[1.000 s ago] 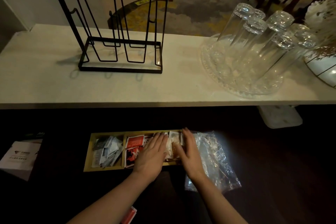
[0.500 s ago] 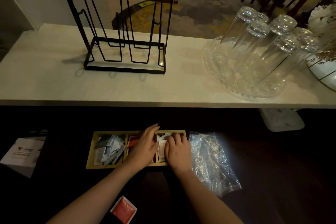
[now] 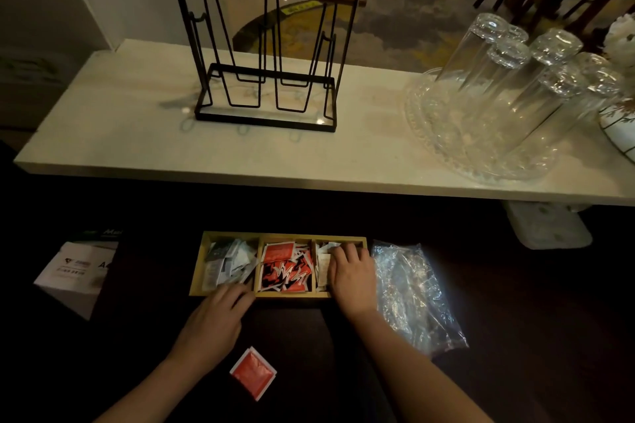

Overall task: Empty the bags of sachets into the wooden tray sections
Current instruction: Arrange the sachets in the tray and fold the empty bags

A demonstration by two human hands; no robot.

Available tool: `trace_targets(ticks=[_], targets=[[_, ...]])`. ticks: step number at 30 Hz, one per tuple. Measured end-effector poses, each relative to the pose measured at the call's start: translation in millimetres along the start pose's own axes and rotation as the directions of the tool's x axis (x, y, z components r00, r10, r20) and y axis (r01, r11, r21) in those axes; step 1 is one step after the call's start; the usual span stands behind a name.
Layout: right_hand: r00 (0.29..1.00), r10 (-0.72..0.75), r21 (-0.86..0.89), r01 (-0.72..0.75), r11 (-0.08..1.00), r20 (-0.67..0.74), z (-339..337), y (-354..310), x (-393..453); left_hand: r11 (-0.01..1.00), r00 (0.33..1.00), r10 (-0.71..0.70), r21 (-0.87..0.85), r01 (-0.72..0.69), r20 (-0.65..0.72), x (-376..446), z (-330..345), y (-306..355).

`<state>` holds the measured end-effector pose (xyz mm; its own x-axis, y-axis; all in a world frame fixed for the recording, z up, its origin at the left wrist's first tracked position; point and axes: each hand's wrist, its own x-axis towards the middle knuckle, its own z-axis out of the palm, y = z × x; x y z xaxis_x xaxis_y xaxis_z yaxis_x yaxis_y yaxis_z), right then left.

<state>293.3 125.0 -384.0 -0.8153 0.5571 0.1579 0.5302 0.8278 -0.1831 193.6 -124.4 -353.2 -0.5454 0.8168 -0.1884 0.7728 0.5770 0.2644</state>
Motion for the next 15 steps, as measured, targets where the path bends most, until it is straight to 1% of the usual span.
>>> trace_targets(ticks=[2,7,11,15], targets=[[1.000,0.007,0.021,-0.006,1.000,-0.008,0,-1,-1,0.999,1.000,0.003,0.040,-0.004,0.015,-5,1,3],[1.000,-0.016,0.044,0.017,0.999,-0.014,0,-1,-2,1.000,1.000,0.015,0.024,-0.014,-0.008,-1,-6,1],[0.999,-0.053,0.005,0.053,0.999,-0.014,1,-3,-8,0.999,1.000,0.015,0.040,-0.015,0.000,-7,-6,8],[0.999,-0.032,-0.023,0.032,0.999,-0.021,3,-8,-22,0.998,1.000,-0.006,0.063,0.007,-0.016,-20,3,6]])
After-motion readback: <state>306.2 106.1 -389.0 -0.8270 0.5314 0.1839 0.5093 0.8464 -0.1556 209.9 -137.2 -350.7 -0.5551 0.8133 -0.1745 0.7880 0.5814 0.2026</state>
